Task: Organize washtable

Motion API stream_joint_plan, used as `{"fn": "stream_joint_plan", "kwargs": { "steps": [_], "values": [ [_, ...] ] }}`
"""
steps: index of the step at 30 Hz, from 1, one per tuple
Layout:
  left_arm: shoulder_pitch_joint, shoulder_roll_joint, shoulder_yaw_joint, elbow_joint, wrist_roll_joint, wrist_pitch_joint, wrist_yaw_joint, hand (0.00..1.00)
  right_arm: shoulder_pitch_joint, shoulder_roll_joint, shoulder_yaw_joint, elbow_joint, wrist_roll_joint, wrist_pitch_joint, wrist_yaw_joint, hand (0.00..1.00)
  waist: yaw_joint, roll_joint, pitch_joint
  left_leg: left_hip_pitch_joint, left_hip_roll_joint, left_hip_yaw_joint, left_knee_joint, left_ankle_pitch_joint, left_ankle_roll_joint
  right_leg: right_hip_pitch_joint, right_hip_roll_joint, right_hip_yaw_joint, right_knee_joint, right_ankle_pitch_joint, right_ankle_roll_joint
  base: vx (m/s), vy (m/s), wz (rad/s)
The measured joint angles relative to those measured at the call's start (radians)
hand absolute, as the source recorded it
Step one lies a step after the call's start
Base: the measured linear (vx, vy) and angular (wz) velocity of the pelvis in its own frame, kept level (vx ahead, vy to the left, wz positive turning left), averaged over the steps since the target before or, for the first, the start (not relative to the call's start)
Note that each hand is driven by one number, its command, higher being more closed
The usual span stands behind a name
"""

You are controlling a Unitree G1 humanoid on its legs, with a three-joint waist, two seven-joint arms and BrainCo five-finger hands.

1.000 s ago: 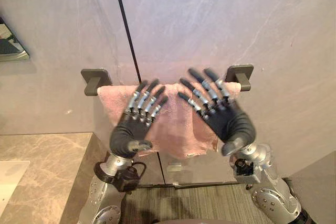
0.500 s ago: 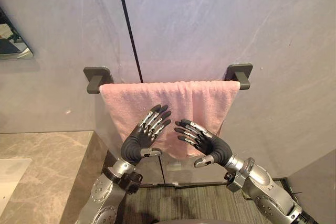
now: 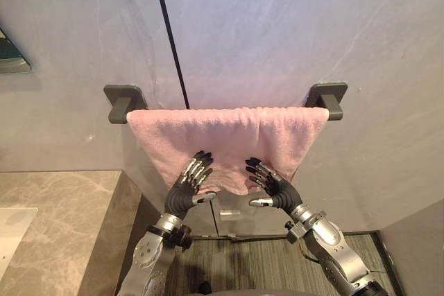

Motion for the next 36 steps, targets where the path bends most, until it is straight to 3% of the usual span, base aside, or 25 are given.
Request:
{"fn": "stream_joint_plan", "kwargs": {
  "steps": [8, 15, 29, 36],
  "values": [
    [0.014, -0.069, 0.108, 0.05, 0.076, 0.01, 0.055, 0.0, 0.033, 0.075, -0.132, 0.014, -0.029, 0.0, -0.043, 0.0, 0.0, -0.001, 0.0, -0.007, 0.0, -0.014, 0.0, 0.0, 0.0, 0.0, 0.001, -0.008, -0.001, -0.005, -0.003, 0.01, -0.007, 0.05],
    [0.021, -0.117, 0.212, 0.08, 0.077, 0.011, 0.095, 0.0, 0.077, 0.149, -0.239, 0.008, -0.048, -0.004, -0.083, 0.0, 0.0, -0.005, 0.003, -0.008, -0.001, -0.016, 0.0, 0.0, 0.0, 0.0, 0.0, -0.015, -0.004, -0.007, -0.003, -0.01, -0.006, 0.0],
    [0.066, -0.181, 0.344, 0.083, 0.078, 0.012, 0.098, 0.0, 0.184, 0.222, -0.409, -0.128, -0.116, -0.014, -0.123, 0.0, 0.0, -0.008, 0.001, -0.018, -0.001, -0.026, 0.0, -0.002, -0.001, 0.0, -0.001, -0.03, -0.011, -0.007, -0.003, 0.0, -0.008, 0.02],
    [0.129, -0.187, 0.348, 0.08, 0.099, 0.012, 0.097, 0.0, 0.231, 0.259, -0.476, -0.157, -0.17, -0.02, -0.155, 0.0, -0.001, -0.009, 0.0, -0.019, 0.0, -0.023, 0.0, -0.006, -0.002, -0.002, -0.001, -0.028, -0.01, -0.01, -0.005, 0.0, 0.0, 0.0]
  ]
}}
